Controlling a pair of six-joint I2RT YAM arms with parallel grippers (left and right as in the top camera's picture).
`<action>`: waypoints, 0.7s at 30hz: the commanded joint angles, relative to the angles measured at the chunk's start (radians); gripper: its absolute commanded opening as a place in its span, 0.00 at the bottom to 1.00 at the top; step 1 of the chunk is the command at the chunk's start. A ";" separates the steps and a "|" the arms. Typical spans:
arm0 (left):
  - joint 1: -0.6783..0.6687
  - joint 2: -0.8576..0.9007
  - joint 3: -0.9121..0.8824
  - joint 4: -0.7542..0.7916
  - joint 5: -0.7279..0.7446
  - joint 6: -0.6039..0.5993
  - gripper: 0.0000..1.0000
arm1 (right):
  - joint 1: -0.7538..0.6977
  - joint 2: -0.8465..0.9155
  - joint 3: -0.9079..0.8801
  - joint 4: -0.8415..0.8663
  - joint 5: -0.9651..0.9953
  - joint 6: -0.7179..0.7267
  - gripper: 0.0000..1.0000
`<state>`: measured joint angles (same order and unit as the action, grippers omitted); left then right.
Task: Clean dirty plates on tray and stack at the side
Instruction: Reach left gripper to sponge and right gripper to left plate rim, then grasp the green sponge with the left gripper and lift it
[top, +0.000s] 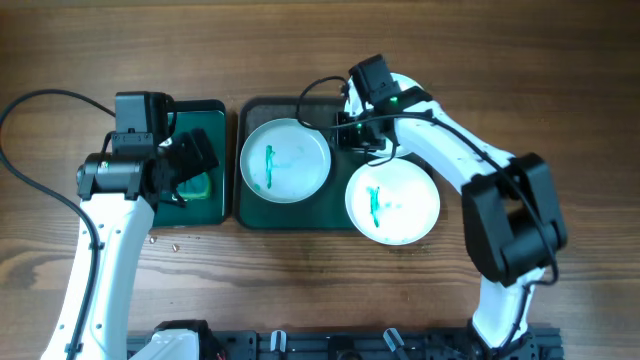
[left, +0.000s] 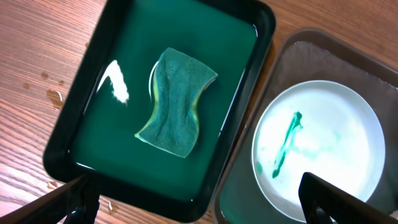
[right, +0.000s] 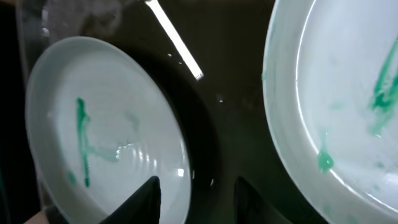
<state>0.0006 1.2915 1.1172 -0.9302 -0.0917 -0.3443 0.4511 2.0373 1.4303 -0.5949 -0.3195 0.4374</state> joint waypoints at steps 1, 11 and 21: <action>0.004 0.004 0.015 -0.006 0.031 -0.016 1.00 | 0.023 0.053 0.023 0.016 0.013 0.007 0.32; 0.004 0.006 0.015 -0.006 0.031 -0.016 1.00 | 0.079 0.114 0.023 0.056 0.051 0.011 0.19; 0.005 0.030 0.015 -0.003 0.022 -0.016 1.00 | 0.082 0.119 0.021 -0.034 0.190 0.079 0.04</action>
<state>0.0006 1.2930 1.1172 -0.9360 -0.0769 -0.3470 0.5339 2.1246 1.4509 -0.5911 -0.2405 0.4835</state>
